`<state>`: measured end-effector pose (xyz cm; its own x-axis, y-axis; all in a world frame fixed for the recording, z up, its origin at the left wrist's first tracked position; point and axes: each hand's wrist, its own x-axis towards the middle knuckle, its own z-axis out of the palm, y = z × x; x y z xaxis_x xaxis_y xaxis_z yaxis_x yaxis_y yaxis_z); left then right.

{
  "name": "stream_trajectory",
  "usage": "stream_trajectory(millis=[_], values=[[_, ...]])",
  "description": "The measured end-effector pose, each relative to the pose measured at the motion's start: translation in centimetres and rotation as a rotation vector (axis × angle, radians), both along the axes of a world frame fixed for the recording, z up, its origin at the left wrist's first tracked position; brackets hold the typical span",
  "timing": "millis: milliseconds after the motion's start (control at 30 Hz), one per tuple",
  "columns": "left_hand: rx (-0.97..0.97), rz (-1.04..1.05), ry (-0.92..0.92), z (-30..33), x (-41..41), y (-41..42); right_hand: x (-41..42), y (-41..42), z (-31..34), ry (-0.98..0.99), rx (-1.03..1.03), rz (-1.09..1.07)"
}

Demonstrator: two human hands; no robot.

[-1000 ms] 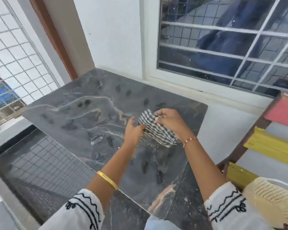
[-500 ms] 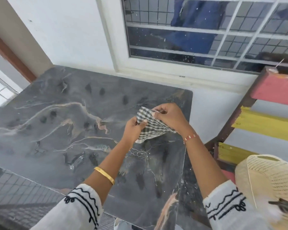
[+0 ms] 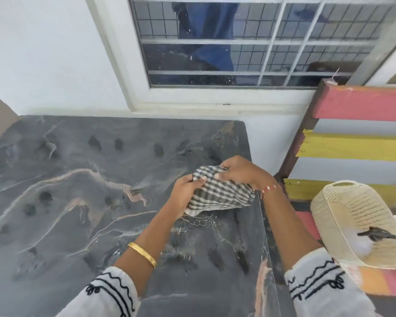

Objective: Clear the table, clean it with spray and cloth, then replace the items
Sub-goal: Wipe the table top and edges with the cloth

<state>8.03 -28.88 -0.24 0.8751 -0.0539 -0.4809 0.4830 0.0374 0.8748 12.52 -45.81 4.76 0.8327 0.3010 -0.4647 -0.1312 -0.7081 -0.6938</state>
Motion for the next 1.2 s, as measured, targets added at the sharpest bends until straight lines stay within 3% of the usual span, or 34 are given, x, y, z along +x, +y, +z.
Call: stream_trajectory(millis=[67,200,267,400,567,767,1033,1200], values=[[-0.028,-0.053,0.016,0.0,0.4,0.1,0.2,0.0,-0.2,-0.010,-0.059,-0.051],[0.096,-0.107,-0.050,0.5,2.0,0.6,0.3,1.5,-3.2,-0.296,-0.347,-0.354],[0.175,-0.118,-0.091,0.7,2.3,1.5,-0.8,2.7,-5.2,-0.364,-0.545,-0.340],[0.452,-0.246,-0.166,-0.3,2.3,3.6,-3.7,5.2,-9.3,-0.402,-0.667,-0.234],[0.562,-0.372,-0.261,-1.9,2.5,4.4,-4.4,6.2,-11.9,-0.298,-0.650,-0.346],[0.698,-0.487,-0.428,-3.2,5.1,2.5,-2.9,5.8,-13.8,-0.314,-0.734,-0.447],[0.699,-0.337,-0.466,-5.5,11.3,1.0,1.7,4.6,-14.8,-0.331,-0.747,-0.511],[0.683,-0.233,-0.483,-6.0,13.5,2.5,9.6,3.2,-14.7,-0.343,-0.755,-0.520]])
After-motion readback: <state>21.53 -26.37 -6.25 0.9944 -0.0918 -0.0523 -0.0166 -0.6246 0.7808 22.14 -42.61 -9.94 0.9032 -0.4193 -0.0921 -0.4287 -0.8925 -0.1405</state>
